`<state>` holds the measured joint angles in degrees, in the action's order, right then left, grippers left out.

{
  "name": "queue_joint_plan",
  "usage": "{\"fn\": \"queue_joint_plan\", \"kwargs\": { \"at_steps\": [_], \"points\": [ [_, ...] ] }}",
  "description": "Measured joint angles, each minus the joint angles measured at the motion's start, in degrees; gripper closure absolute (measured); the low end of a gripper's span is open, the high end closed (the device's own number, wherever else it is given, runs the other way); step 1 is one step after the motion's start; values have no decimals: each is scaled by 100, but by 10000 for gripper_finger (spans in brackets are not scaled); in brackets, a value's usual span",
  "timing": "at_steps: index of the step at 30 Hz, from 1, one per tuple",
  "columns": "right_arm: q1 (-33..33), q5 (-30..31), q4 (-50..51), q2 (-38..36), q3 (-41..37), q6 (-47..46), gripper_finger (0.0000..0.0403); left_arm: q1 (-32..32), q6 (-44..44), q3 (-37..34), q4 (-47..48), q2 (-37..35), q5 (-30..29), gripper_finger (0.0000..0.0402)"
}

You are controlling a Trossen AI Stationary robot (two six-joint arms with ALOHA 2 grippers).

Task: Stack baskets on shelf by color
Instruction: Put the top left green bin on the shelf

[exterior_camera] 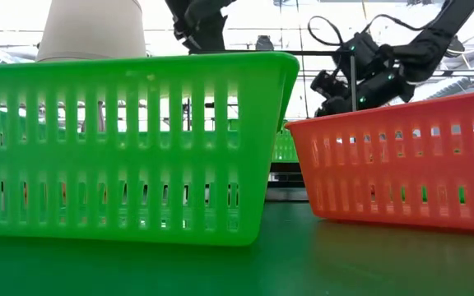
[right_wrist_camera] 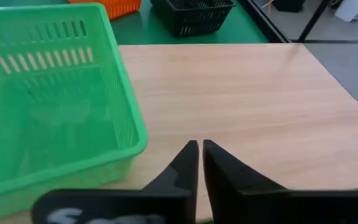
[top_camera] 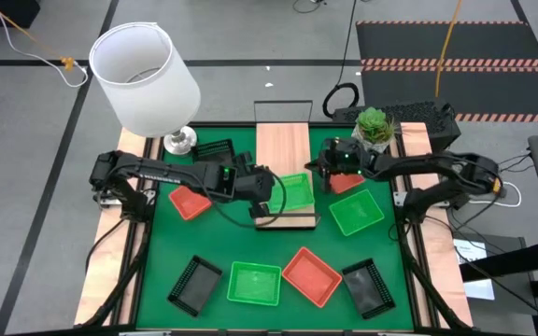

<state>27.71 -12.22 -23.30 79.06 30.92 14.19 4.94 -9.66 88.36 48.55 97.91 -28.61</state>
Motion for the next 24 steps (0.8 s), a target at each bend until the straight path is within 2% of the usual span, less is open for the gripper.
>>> {"fn": "queue_joint_plan", "kwargs": {
  "at_steps": [6, 11, 24],
  "points": [
    [-77, -87, -187, 247, 0, -63, 399, -29, -141, 0, 155, 0, 1, 213],
    [-88, -912, -194, 178, 0, -140, 402, 3, -117, 0, 152, 0, 1, 213],
    [-348, -1050, -7, 110, 0, -111, 402, 5, -119, 0, 136, 0, 1, 213]
  ]
}}
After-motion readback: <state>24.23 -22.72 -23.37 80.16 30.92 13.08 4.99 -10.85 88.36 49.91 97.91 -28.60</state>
